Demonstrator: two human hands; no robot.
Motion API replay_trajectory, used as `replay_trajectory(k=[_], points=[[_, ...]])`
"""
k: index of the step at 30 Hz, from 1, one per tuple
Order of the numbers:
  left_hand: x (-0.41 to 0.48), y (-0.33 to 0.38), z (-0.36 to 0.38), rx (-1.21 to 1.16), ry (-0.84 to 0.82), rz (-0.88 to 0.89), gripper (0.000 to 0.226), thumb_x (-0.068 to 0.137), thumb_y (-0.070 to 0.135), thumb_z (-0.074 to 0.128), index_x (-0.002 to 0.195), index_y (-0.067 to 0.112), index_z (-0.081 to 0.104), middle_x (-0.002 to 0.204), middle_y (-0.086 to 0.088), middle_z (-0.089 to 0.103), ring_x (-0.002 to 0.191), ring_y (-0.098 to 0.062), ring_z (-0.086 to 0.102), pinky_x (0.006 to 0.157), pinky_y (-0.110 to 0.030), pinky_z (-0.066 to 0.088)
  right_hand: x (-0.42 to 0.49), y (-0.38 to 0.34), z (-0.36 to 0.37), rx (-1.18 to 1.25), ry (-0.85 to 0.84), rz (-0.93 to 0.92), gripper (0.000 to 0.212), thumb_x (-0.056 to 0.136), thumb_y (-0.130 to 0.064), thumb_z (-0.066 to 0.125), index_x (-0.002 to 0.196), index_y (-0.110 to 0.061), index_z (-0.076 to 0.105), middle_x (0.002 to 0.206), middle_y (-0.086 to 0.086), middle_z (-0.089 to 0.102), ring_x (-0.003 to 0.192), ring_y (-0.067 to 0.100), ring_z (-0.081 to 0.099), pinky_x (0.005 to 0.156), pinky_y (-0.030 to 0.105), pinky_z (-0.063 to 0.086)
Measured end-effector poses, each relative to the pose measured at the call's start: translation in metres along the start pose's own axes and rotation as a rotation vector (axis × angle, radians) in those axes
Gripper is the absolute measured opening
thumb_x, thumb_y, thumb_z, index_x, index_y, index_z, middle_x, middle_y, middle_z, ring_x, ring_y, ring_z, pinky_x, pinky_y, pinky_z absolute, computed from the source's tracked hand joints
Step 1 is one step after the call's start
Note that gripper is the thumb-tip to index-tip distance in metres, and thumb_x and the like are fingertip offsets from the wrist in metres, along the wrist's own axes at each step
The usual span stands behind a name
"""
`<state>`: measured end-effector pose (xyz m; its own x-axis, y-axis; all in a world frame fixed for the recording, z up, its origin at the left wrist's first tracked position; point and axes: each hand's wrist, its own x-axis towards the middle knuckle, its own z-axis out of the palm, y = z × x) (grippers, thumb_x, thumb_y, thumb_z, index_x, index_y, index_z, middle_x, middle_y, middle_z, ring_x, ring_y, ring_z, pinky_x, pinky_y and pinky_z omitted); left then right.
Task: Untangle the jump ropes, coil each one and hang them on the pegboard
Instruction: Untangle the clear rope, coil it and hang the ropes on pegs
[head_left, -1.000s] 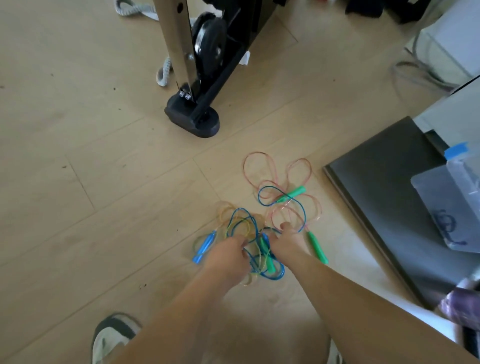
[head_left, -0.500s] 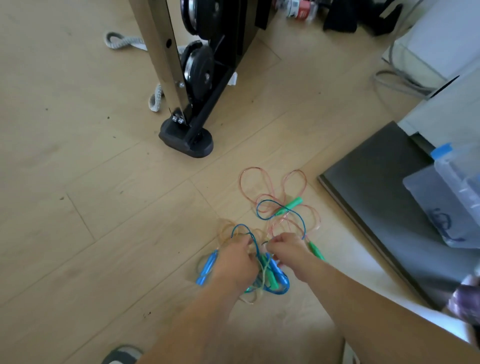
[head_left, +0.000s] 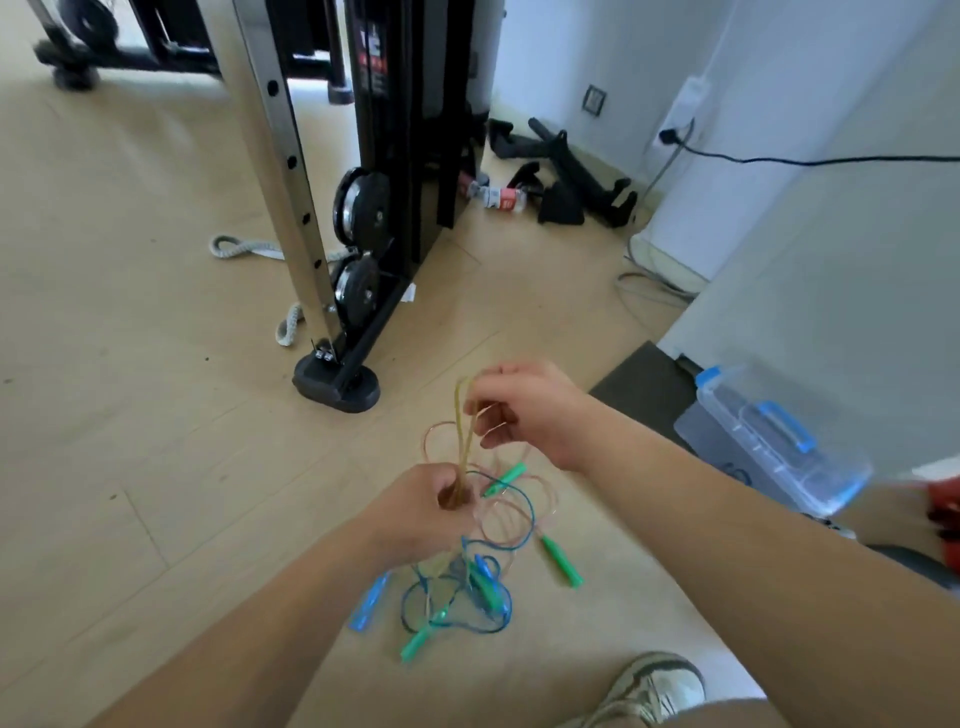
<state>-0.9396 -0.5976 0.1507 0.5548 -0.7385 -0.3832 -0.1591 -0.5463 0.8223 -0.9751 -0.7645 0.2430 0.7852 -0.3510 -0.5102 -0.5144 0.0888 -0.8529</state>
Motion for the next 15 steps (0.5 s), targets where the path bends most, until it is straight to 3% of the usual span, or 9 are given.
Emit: replay_trajectory(k=[3, 6, 8, 11, 13, 15], points=[[-0.008, 0.036, -0.01, 0.154, -0.011, 0.043, 0.021, 0.098, 0.03, 0.059, 0.089, 0.013, 0.067, 0.08, 0.005, 0.072, 0.072, -0.015, 0.067, 0.071, -0.029, 0.056, -0.029, -0.026, -0.021, 0.269, 0.235, -0.096, 0.014, 0.087, -0.004, 0.068, 0.1, -0.002, 0.063, 0.09, 0.017, 0.059, 0.061, 0.021, 0.06, 0.055, 0.033, 0.053], [-0.007, 0.097, -0.019, 0.03, 0.077, 0.109, 0.019, 0.102, 0.02, 0.054, 0.089, 0.016, 0.067, 0.083, -0.001, 0.076, 0.071, -0.015, 0.074, 0.068, -0.034, 0.057, -0.049, -0.031, -0.041, 0.126, 0.363, -0.07, 0.024, 0.1, -0.023, 0.06, 0.12, -0.011, 0.061, 0.107, 0.006, 0.065, 0.086, 0.022, 0.069, 0.073, 0.037, 0.06], [-0.003, 0.142, -0.024, -0.011, 0.155, 0.164, 0.019, 0.102, 0.021, 0.055, 0.088, 0.015, 0.067, 0.081, -0.007, 0.075, 0.07, -0.024, 0.075, 0.065, -0.04, 0.06, -0.06, -0.028, -0.046, 0.109, 0.332, -0.003, 0.027, 0.1, -0.021, 0.053, 0.12, -0.008, 0.066, 0.106, 0.008, 0.071, 0.1, 0.03, 0.072, 0.076, 0.041, 0.06], [0.006, 0.195, -0.03, 0.166, 0.317, 0.325, 0.03, 0.096, 0.028, 0.061, 0.073, 0.009, 0.063, 0.068, -0.009, 0.069, 0.068, -0.029, 0.07, 0.069, -0.044, 0.059, -0.074, -0.021, -0.048, 0.213, 0.141, 0.015, 0.028, 0.093, -0.001, 0.046, 0.109, -0.003, 0.069, 0.084, 0.01, 0.07, 0.088, 0.031, 0.068, 0.069, 0.035, 0.051], [0.012, 0.217, -0.035, 0.196, 0.359, 0.347, 0.03, 0.096, 0.029, 0.061, 0.073, 0.01, 0.065, 0.065, -0.005, 0.072, 0.065, -0.026, 0.072, 0.07, -0.043, 0.061, -0.079, -0.019, -0.054, 0.057, 0.063, -0.034, 0.03, 0.088, -0.002, 0.051, 0.112, -0.004, 0.068, 0.093, 0.011, 0.077, 0.087, 0.023, 0.067, 0.072, 0.033, 0.051], [0.02, 0.225, -0.042, 0.15, 0.37, 0.349, 0.027, 0.092, 0.033, 0.059, 0.077, 0.012, 0.067, 0.064, -0.003, 0.073, 0.065, -0.024, 0.075, 0.07, -0.045, 0.063, -0.082, -0.02, -0.062, -0.186, 0.034, -0.081, 0.025, 0.093, -0.017, 0.058, 0.111, -0.007, 0.071, 0.105, 0.008, 0.08, 0.089, 0.015, 0.07, 0.082, 0.034, 0.056]])
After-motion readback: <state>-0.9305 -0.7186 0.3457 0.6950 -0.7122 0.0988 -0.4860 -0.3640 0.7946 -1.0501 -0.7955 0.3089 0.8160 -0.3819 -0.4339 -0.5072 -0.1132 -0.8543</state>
